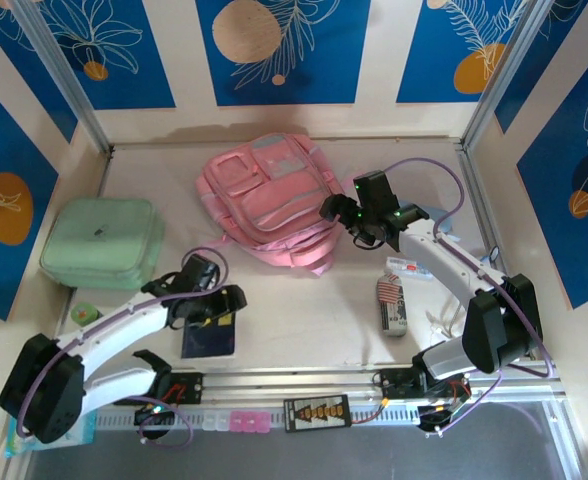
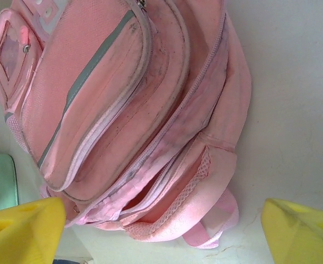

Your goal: Pack books, pencil case, and school supplies into a backpack

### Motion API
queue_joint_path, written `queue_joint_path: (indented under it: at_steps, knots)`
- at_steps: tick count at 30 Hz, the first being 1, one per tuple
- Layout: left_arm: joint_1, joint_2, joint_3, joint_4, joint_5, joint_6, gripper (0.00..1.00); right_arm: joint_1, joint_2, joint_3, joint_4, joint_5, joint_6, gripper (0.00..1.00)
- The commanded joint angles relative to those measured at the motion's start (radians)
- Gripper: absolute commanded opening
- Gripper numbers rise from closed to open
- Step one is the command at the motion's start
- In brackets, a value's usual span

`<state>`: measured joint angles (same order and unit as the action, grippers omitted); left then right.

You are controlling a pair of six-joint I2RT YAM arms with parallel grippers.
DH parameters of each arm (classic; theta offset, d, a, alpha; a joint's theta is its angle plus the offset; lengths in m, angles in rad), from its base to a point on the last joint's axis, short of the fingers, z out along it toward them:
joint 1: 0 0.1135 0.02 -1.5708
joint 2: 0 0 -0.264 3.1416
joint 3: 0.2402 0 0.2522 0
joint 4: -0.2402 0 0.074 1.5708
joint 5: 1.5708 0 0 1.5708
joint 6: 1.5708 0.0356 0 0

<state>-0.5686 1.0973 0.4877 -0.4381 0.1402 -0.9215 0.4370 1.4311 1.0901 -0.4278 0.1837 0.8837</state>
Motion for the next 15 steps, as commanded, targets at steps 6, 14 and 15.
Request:
queue_joint_path:
  at_steps: [6, 14, 15]
  knots:
    - [-0.026, 0.204, 0.026, 0.345, 0.137, -0.112, 0.9, 0.011, -0.003, 0.021, -0.011, 0.016, -0.013, 0.92]
    - [-0.016, 0.318, 0.166, 0.244, 0.195, 0.02, 0.9, 0.077, -0.01, 0.033, -0.039, -0.024, -0.078, 0.88]
    - [-0.004, 0.294, 0.185, 0.162, 0.173, 0.08, 0.91, 0.098, -0.011, 0.035, -0.043, -0.029, -0.1, 0.87]
